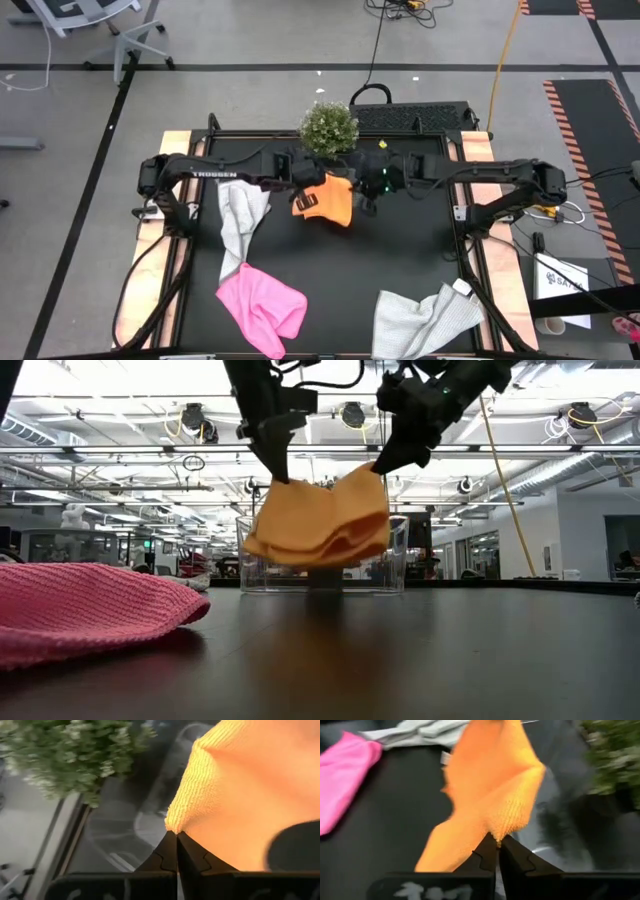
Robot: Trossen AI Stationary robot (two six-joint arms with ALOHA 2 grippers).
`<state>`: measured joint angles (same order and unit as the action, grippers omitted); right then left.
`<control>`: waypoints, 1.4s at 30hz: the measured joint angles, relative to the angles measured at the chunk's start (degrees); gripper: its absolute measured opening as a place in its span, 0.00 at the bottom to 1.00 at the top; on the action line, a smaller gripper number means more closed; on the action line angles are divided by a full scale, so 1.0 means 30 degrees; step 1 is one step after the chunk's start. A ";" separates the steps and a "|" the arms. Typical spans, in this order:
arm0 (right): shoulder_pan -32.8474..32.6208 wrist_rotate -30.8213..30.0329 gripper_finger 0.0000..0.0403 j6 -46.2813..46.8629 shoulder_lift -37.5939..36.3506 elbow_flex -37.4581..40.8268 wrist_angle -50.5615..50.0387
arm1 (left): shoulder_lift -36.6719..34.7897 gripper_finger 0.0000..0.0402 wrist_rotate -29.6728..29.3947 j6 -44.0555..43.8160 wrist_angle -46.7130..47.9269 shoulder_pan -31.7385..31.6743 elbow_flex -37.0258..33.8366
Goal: Fold microfiber towels
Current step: Put the orange microfiber towel into the transparent bin
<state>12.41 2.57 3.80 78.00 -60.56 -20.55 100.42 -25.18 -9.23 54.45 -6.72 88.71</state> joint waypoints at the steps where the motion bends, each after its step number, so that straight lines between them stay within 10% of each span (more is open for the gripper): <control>1: 0.0387 0.0007 0.00 -0.0355 0.0000 -0.0223 -0.0272 | 0.0000 0.00 -0.0070 0.0170 -0.0035 -0.0269 0.0016; 17: 0.3916 0.0175 0.00 -0.2518 0.0015 -0.0721 -0.0657 | 0.0136 0.00 0.2136 0.2165 -0.1076 -0.4208 -0.0016; 42: 0.4625 0.0182 0.00 -0.3261 0.0496 0.2617 0.3371 | 0.1821 0.00 0.2511 0.2677 -0.1727 -0.4872 -0.0519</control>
<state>26.28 3.11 -5.99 79.48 -52.71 -10.44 105.89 -17.65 -1.20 49.27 -21.33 87.16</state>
